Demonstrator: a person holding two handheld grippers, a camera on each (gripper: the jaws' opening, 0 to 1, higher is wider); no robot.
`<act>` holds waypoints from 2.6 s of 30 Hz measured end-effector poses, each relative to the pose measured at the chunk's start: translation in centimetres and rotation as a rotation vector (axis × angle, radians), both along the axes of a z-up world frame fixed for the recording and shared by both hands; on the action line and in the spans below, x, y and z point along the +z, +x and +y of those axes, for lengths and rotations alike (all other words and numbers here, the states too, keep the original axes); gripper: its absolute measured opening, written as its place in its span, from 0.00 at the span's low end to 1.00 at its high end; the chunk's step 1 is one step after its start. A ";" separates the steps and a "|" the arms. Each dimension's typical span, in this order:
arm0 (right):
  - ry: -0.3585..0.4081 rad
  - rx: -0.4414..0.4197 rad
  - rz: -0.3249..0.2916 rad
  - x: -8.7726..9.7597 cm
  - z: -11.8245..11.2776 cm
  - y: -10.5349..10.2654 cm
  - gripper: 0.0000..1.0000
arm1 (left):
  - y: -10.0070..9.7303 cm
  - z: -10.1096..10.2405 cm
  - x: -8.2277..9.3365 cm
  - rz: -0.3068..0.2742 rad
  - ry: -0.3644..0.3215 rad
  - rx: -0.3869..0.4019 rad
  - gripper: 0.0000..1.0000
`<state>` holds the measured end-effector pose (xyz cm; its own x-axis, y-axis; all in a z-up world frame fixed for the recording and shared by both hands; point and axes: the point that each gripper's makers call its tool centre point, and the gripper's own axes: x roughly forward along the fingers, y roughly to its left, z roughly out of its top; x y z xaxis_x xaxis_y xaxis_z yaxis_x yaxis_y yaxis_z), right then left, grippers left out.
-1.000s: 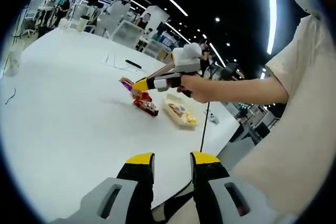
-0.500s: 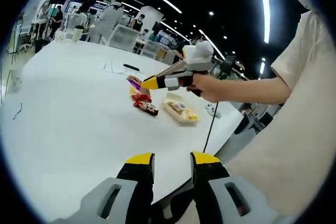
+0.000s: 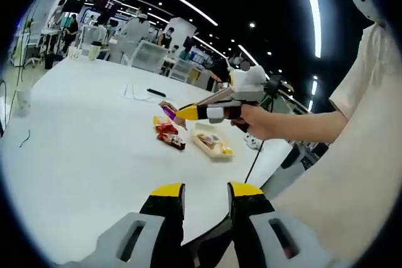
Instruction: Place the target food into the container with the food tongs after gripping and lifting it, then release it inside without dropping or visibly crushing the food.
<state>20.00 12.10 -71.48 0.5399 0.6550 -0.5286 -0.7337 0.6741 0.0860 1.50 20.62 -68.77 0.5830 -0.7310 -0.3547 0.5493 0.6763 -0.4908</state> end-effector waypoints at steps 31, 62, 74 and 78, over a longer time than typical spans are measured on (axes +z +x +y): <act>0.026 0.038 -0.032 2.9 -0.2 -2.3 0.22 | -0.2 -1.5 1.0 -0.040 0.020 -0.050 0.26; 0.074 -0.016 -0.065 6.1 -2.9 -1.7 0.22 | 0.4 -3.4 1.2 -0.046 0.022 -0.114 0.27; 0.070 -0.034 -0.109 7.7 -3.6 -1.0 0.22 | 0.5 -3.7 1.6 -0.055 0.021 -0.114 0.28; 0.069 -0.032 -0.115 7.8 -3.7 -0.9 0.22 | 0.2 -3.8 1.5 -0.052 0.022 -0.123 0.28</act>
<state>19.06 8.43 -63.65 0.6155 0.6690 -0.4167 -0.7196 0.6926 0.0492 1.69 16.78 -67.26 0.5072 -0.7907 -0.3429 0.6535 0.6122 -0.4451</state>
